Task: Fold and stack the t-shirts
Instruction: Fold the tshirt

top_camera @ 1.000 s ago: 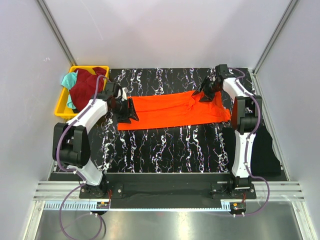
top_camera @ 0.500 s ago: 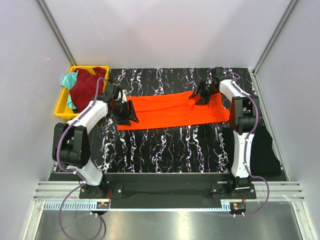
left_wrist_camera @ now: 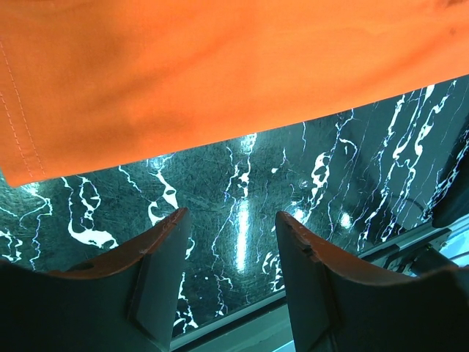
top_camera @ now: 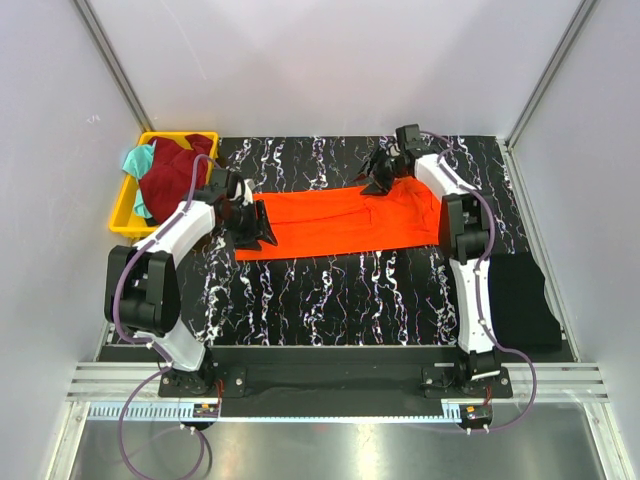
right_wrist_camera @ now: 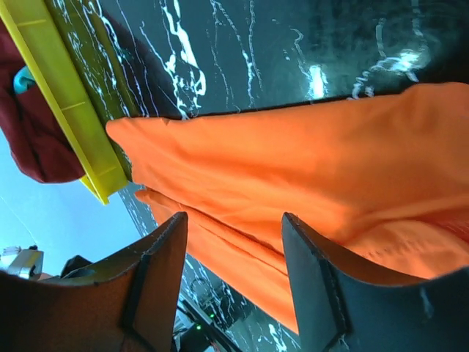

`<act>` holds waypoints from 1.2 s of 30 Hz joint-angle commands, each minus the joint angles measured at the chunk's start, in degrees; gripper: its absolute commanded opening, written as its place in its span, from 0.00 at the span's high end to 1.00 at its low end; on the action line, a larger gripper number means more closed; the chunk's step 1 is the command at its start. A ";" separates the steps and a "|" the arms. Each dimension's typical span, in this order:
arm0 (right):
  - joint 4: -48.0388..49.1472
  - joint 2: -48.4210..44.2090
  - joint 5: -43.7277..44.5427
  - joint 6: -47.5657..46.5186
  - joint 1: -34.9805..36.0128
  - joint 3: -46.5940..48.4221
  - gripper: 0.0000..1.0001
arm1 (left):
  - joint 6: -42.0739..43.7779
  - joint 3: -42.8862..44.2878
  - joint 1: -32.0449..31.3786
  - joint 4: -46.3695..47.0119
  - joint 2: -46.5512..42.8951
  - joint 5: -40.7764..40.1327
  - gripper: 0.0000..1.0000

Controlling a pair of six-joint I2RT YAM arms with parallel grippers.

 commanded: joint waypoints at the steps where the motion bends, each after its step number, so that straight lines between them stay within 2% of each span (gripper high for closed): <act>1: 0.74 -6.01 -0.03 0.14 -2.62 0.24 0.38 | 1.62 2.19 0.38 1.47 -0.73 0.09 0.44; 9: -12.61 -21.94 19.45 -5.77 -9.39 -15.66 0.36 | 2.60 5.08 0.38 2.18 4.19 0.18 0.44; 11: -12.79 -24.59 22.21 -5.77 -10.36 -21.88 0.36 | 2.42 6.92 0.37 2.09 5.69 -0.09 0.44; 14: -12.79 -26.80 24.86 -7.35 -11.16 -26.21 0.38 | 2.16 9.73 0.46 2.27 8.85 -0.17 0.44; 16: -12.88 -26.97 25.12 -7.88 -13.61 -27.71 0.43 | 2.07 11.06 0.38 2.18 10.70 0.09 0.44; 24: -11.92 -24.52 24.51 -5.86 -15.11 -28.68 0.58 | 1.19 11.24 1.43 2.18 15.18 -0.87 0.45; 29: -9.81 -21.27 25.91 -5.77 -15.29 -28.34 0.60 | 1.54 11.33 2.22 1.56 18.61 -2.37 0.45; 36: -9.10 -14.77 30.12 -8.14 -15.29 -22.54 0.61 | 0.05 11.33 2.75 0.78 22.03 -2.64 0.44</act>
